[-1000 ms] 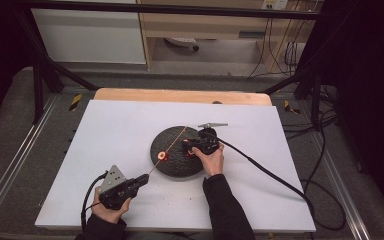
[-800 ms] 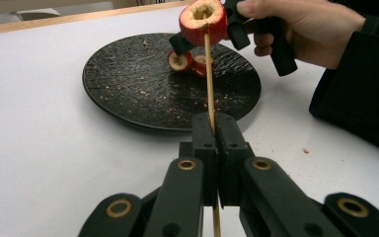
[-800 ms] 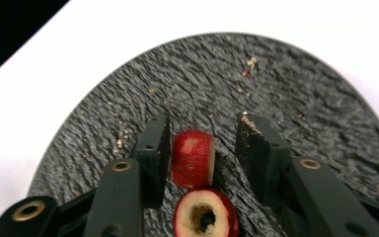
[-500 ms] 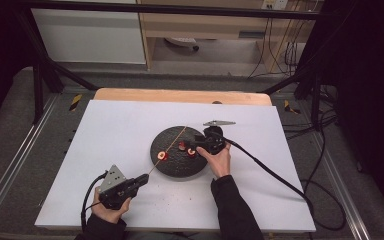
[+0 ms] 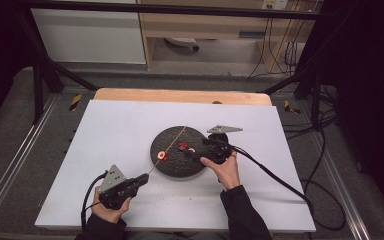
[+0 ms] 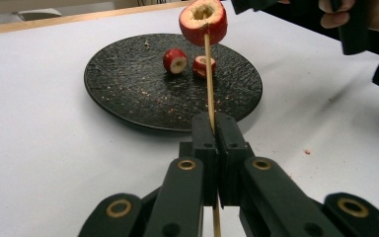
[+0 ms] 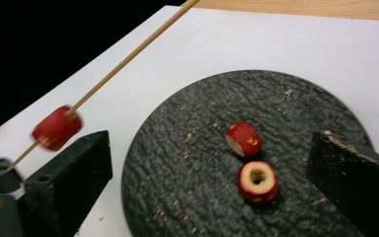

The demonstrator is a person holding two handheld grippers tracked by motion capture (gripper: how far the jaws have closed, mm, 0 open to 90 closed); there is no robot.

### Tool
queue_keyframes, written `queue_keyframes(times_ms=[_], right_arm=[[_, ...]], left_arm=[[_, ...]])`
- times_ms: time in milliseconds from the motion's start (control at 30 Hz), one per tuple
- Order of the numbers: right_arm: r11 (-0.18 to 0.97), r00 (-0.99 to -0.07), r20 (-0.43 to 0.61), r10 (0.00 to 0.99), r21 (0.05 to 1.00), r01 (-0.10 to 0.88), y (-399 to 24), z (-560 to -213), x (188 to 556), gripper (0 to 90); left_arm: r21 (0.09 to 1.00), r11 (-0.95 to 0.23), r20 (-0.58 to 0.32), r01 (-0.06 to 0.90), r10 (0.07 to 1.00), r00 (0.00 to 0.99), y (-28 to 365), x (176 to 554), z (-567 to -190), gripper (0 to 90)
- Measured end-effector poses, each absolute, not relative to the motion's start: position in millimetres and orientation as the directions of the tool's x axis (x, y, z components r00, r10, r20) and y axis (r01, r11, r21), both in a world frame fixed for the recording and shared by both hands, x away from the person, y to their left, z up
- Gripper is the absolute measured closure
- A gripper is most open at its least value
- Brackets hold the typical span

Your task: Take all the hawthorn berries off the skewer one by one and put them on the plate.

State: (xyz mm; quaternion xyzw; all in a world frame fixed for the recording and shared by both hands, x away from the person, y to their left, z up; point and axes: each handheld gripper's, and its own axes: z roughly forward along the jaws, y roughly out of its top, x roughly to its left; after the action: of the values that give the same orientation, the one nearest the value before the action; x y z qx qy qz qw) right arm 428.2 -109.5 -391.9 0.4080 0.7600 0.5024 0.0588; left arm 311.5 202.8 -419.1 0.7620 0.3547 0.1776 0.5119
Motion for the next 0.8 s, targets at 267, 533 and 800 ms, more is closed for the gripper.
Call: queue_keyframes(times_ms=[267, 533, 800], right_arm=[[0.157, -0.684, 0.354, 0.638, 0.809, 0.566, -97, -398, 408, 3.1], [0.134, -0.704, 0.404, 0.584, 0.808, 0.574, -74, -397, 406, 7.7], [0.125, -0.734, 0.422, 0.533, 0.818, 0.561, -51, -392, 407, 24.0]], left_arm=[[0.905, -0.229, -0.089, 0.358, 0.722, 0.686, 202, 312, -420, 88.2], [0.904, -0.231, -0.09, 0.361, 0.721, 0.687, 201, 312, -420, 88.2], [0.904, -0.233, -0.089, 0.358, 0.718, 0.691, 201, 312, -420, 88.3]])
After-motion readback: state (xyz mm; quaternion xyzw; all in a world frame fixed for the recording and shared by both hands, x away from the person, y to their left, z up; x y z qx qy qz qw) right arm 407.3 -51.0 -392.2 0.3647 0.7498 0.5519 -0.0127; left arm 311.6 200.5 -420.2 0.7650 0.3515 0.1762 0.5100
